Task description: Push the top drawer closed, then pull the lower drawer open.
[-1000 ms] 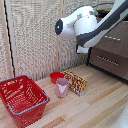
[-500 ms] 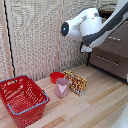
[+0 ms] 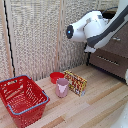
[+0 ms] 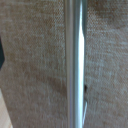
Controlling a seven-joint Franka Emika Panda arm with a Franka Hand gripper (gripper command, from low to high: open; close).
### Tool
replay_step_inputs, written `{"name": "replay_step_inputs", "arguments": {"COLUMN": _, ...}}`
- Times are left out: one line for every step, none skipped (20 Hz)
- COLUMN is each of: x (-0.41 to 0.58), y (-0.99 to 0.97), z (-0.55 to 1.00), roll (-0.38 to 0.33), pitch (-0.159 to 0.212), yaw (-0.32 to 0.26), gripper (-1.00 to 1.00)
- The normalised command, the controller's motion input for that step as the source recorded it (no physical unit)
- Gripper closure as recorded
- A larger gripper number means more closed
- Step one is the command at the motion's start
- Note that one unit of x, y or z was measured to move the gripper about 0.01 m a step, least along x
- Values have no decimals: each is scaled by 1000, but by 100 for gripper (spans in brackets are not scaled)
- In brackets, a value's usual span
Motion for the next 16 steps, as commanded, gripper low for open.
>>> {"name": "replay_step_inputs", "arguments": {"x": 34, "y": -343, "z": 69, "roll": 0, "pitch": 0, "yaw": 16, "gripper": 100}}
{"name": "replay_step_inputs", "arguments": {"x": 83, "y": -249, "z": 60, "roll": -1, "pitch": 4, "yaw": 34, "gripper": 100}}
{"name": "replay_step_inputs", "arguments": {"x": 89, "y": -180, "z": 37, "roll": -8, "pitch": 9, "yaw": 40, "gripper": 100}}
{"name": "replay_step_inputs", "arguments": {"x": 0, "y": -100, "z": 26, "roll": -26, "pitch": 0, "yaw": 37, "gripper": 100}}
{"name": "replay_step_inputs", "arguments": {"x": 0, "y": -23, "z": 9, "roll": -36, "pitch": 0, "yaw": 34, "gripper": 100}}
{"name": "replay_step_inputs", "arguments": {"x": 0, "y": 0, "z": 23, "roll": -41, "pitch": 0, "yaw": 28, "gripper": 100}}
{"name": "replay_step_inputs", "arguments": {"x": 0, "y": 0, "z": 31, "roll": -54, "pitch": 0, "yaw": 18, "gripper": 100}}
{"name": "replay_step_inputs", "arguments": {"x": 0, "y": 0, "z": 46, "roll": -59, "pitch": 0, "yaw": 15, "gripper": 100}}
{"name": "replay_step_inputs", "arguments": {"x": 0, "y": -46, "z": 71, "roll": -60, "pitch": 0, "yaw": 4, "gripper": 100}}
{"name": "replay_step_inputs", "arguments": {"x": 0, "y": -149, "z": 106, "roll": -65, "pitch": 0, "yaw": 13, "gripper": 100}}
{"name": "replay_step_inputs", "arguments": {"x": 0, "y": -263, "z": 129, "roll": -73, "pitch": 0, "yaw": 24, "gripper": 100}}
{"name": "replay_step_inputs", "arguments": {"x": 0, "y": -397, "z": 131, "roll": -69, "pitch": 0, "yaw": 30, "gripper": 100}}
{"name": "replay_step_inputs", "arguments": {"x": 0, "y": -463, "z": 163, "roll": -69, "pitch": 0, "yaw": 34, "gripper": 100}}
{"name": "replay_step_inputs", "arguments": {"x": 0, "y": -546, "z": 183, "roll": -57, "pitch": 0, "yaw": 34, "gripper": 100}}
{"name": "replay_step_inputs", "arguments": {"x": 0, "y": -571, "z": 211, "roll": -56, "pitch": 0, "yaw": 34, "gripper": 100}}
{"name": "replay_step_inputs", "arguments": {"x": 0, "y": -580, "z": 254, "roll": -61, "pitch": 0, "yaw": 39, "gripper": 100}}
